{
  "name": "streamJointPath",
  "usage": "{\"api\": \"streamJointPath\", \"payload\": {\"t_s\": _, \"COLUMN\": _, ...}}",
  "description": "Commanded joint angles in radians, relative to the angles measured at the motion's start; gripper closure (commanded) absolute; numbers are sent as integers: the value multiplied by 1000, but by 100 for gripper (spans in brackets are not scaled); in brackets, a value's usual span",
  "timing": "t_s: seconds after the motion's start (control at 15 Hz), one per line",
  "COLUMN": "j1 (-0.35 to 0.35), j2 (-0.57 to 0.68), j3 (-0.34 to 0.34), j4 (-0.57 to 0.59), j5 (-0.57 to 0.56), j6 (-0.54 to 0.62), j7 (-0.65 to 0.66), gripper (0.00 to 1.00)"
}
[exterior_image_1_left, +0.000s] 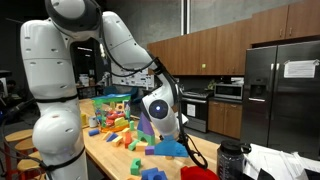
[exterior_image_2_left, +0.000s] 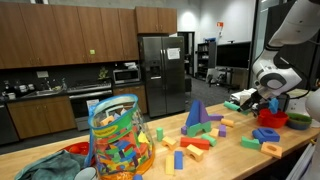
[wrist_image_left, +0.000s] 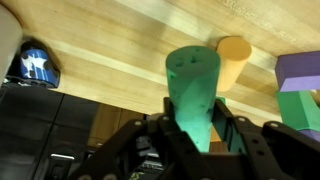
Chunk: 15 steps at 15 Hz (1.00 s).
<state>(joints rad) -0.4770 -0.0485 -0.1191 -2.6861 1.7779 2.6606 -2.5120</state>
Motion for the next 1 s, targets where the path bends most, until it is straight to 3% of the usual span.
{"api": "streamJointPath", "payload": {"t_s": 0.0, "j1": 73, "j2": -9, "j3": -77, "j4": 11, "j5": 92, "j6": -3, "j7": -33, "gripper": 84}}
{"api": "streamJointPath", "payload": {"t_s": 0.4, "j1": 113, "j2": -3, "j3": -120, "j4": 18, "j5": 169, "j6": -6, "j7": -49, "gripper": 84}}
{"api": "streamJointPath", "payload": {"t_s": 0.93, "j1": 128, "j2": -9, "j3": -130, "j4": 14, "j5": 160, "j6": -18, "j7": 21, "gripper": 84}}
